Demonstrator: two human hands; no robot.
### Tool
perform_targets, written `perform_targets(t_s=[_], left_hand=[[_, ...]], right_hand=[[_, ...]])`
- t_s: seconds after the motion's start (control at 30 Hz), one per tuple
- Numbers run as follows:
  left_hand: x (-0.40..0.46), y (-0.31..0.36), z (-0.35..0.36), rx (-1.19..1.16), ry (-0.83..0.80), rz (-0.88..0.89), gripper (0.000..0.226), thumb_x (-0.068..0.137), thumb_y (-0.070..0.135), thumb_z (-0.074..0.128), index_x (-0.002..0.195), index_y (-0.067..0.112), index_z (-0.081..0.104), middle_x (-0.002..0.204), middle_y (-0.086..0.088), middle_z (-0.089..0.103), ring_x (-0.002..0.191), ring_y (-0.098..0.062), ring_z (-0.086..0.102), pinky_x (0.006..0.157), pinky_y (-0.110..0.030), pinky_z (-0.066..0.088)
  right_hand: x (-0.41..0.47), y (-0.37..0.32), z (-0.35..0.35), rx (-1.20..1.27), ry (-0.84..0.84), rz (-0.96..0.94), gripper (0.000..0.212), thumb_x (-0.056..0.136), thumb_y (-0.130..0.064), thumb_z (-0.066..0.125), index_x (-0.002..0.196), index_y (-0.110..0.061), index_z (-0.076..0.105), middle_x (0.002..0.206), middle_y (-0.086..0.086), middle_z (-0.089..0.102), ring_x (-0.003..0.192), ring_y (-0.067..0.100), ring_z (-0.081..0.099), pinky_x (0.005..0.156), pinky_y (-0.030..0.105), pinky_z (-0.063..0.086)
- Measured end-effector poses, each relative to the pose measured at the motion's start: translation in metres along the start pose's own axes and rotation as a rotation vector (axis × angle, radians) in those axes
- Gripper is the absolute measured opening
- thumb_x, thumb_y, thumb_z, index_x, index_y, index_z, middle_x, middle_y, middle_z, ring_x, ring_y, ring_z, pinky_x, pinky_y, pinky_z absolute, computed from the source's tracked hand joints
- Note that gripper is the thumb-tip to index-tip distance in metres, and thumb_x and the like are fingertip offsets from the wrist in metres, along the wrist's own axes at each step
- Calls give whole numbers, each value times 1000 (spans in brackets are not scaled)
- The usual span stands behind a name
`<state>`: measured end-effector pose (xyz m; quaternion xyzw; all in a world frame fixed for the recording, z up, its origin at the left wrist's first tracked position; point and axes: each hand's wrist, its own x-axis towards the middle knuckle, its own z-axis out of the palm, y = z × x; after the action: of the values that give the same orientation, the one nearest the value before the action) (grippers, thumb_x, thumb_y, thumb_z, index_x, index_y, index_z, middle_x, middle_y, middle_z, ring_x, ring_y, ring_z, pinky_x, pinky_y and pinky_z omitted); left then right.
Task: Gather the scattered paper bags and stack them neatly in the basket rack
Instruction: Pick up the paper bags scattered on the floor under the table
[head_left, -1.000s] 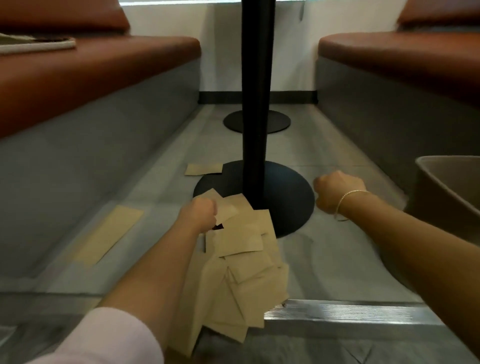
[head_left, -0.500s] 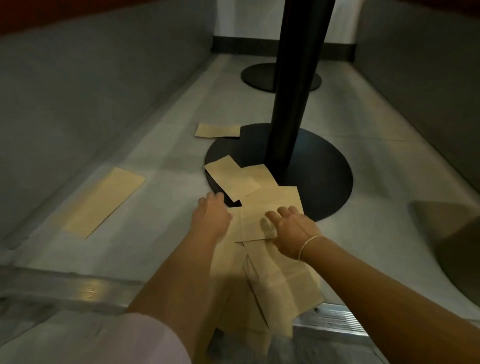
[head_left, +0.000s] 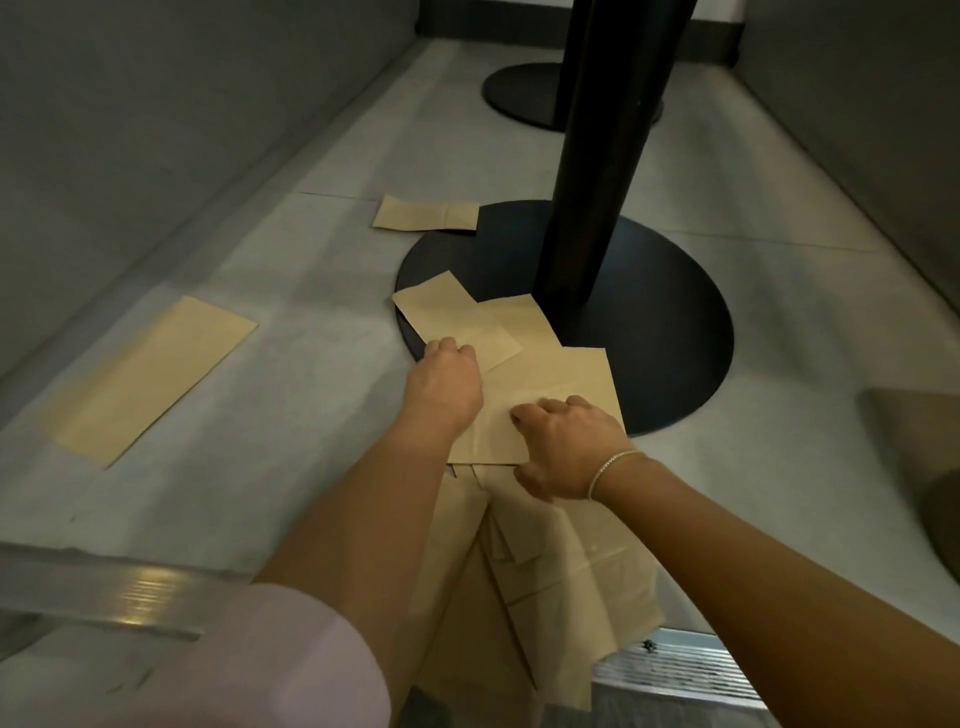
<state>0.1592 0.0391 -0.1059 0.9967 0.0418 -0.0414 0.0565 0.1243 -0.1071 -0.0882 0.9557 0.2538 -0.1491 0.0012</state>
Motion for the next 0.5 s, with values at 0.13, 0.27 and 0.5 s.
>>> perform_targets(t_s=[0.13,0.27,0.5], left_hand=[[2,0,2,115,-20,43,35,96,7,34,129,0,43,129,-19,42,121,-30,38,97,-33,40],[6,-5,1,192,-16,98,32,95,8,37,125,1,47,125,-19,46,116,-30,43,96,-33,40],[10,-8,-7,188,-17,134,28,90,-2,44,115,-1,55,117,-17,51,112,-30,48,91,-35,44]], right_hand=[[3,2,-2,-16,-14,-11,56,84,-45,51,135,-22,38,122,6,53,108,25,48,89,34,43],[2,2,-2,-28,4,-15,55,86,-45,48,135,-22,38,123,6,53,109,25,48,88,33,43],[5,4,-5,-44,-27,-9,39,97,-25,38,136,-19,37,127,8,51,115,26,46,93,35,42]])
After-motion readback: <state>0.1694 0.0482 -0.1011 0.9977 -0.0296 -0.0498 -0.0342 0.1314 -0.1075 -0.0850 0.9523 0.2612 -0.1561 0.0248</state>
